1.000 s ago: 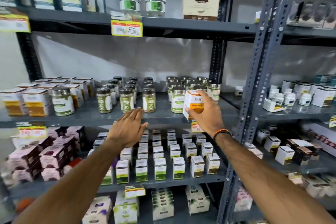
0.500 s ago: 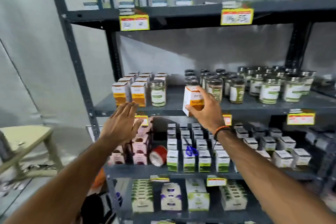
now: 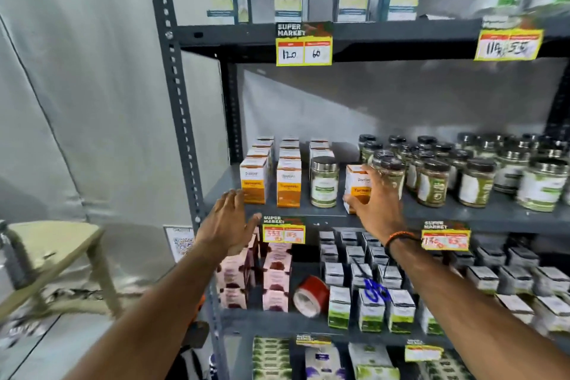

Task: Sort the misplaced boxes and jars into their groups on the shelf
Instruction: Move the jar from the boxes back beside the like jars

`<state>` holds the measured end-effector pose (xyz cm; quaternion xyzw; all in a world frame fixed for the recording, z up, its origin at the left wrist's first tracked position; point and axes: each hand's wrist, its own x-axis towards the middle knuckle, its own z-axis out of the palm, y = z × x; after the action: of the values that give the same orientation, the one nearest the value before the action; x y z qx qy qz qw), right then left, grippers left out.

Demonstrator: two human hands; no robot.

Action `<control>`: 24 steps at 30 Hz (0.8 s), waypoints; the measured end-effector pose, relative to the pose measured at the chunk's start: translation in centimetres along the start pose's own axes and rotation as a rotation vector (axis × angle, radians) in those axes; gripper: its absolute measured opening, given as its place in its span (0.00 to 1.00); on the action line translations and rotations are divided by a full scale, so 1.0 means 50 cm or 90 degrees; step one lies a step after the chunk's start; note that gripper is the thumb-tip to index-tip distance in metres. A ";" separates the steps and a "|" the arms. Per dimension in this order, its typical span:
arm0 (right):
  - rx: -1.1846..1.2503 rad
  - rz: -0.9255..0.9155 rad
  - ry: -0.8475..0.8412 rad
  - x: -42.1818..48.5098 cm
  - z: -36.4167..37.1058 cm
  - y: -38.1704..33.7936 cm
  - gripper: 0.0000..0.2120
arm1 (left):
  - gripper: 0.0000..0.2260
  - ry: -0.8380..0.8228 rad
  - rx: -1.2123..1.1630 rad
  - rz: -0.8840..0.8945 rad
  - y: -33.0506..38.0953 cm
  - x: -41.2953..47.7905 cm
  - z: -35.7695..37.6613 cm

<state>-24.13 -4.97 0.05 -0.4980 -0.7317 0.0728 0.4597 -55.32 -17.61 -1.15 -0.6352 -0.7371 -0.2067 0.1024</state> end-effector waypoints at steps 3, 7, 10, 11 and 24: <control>-0.012 0.000 0.010 0.014 0.021 0.000 0.40 | 0.30 -0.001 0.009 -0.018 -0.016 0.028 0.022; -0.044 -0.009 0.002 0.026 0.041 -0.001 0.45 | 0.41 -0.014 0.053 -0.027 -0.048 0.047 0.053; -0.082 0.000 0.011 0.018 0.039 -0.007 0.51 | 0.46 -0.014 0.063 -0.015 -0.067 0.055 0.067; -0.093 -0.015 0.036 0.013 0.037 -0.010 0.51 | 0.47 -0.012 0.066 -0.012 -0.071 0.056 0.071; -0.256 -0.210 -0.033 0.128 0.017 -0.135 0.39 | 0.47 0.005 0.079 -0.013 -0.084 0.059 0.091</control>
<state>-29.75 -2.92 7.24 -0.4514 -0.8143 -0.1375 0.3380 -59.42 -13.45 -4.74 -0.6192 -0.7546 -0.1643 0.1421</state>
